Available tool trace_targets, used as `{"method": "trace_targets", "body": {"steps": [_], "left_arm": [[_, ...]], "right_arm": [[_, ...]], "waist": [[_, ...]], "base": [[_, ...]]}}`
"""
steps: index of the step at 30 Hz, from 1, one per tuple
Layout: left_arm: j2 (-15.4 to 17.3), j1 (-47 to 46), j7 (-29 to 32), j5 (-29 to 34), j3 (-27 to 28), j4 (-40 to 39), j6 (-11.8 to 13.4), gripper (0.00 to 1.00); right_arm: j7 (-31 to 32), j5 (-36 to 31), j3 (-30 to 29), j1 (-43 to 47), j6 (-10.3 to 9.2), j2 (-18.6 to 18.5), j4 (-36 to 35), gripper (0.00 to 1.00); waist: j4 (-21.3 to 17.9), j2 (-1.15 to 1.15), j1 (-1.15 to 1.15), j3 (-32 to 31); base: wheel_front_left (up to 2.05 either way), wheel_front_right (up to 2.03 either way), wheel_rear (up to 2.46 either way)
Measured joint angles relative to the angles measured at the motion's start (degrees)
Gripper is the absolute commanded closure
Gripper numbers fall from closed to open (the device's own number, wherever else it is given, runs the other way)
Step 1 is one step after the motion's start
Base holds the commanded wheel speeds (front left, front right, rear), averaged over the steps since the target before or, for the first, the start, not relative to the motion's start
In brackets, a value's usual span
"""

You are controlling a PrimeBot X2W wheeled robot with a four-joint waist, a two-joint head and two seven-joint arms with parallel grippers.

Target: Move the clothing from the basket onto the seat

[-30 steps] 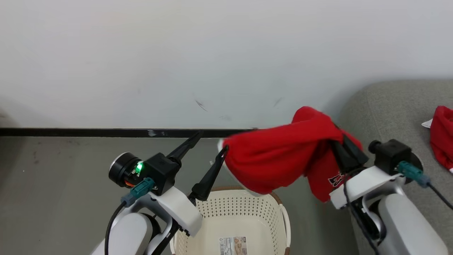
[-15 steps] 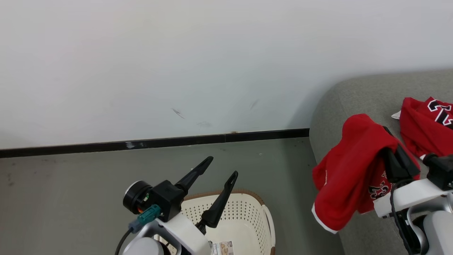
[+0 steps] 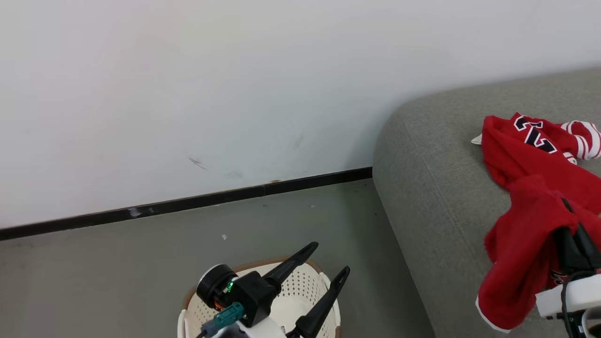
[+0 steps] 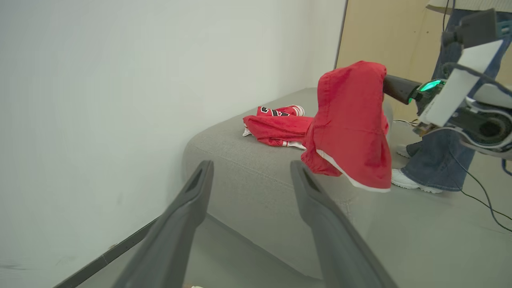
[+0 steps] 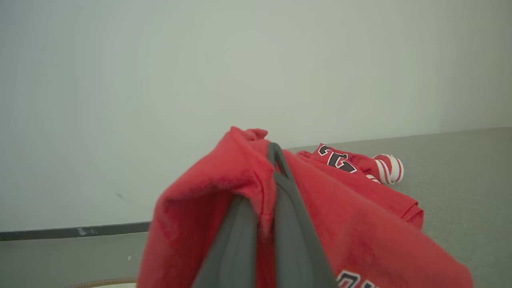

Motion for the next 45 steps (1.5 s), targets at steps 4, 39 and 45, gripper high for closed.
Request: {"method": "trace_targets", "body": {"steps": [4,39,45], "left_arm": [[-0.2,0.0,-0.5,0.0,-1.3,0.0,0.0,0.0],[0.2,-3.0,1.7,5.3,-2.4,-8.0,2.4,0.0],[0.4,-5.4,3.0,7.7,-2.7,-10.7,2.6,0.0]], "right_arm": [[0.0,-0.1,-1.1,2.0,-0.01,0.4,-0.6,1.0],[13.0,7.0,-3.9,-34.5,0.0,-7.4,9.0,1.0],[14.1,4.2,-7.4,-39.4,0.0,-10.8,14.3,1.0]], "waist": [[-2.0,0.0,0.0,0.0],[-7.0,0.0,0.0,13.0],[-6.2,0.0,0.0,16.9]], "base": [[0.0,0.0,0.0],[0.0,0.0,0.0],[0.0,0.0,0.0]]}}
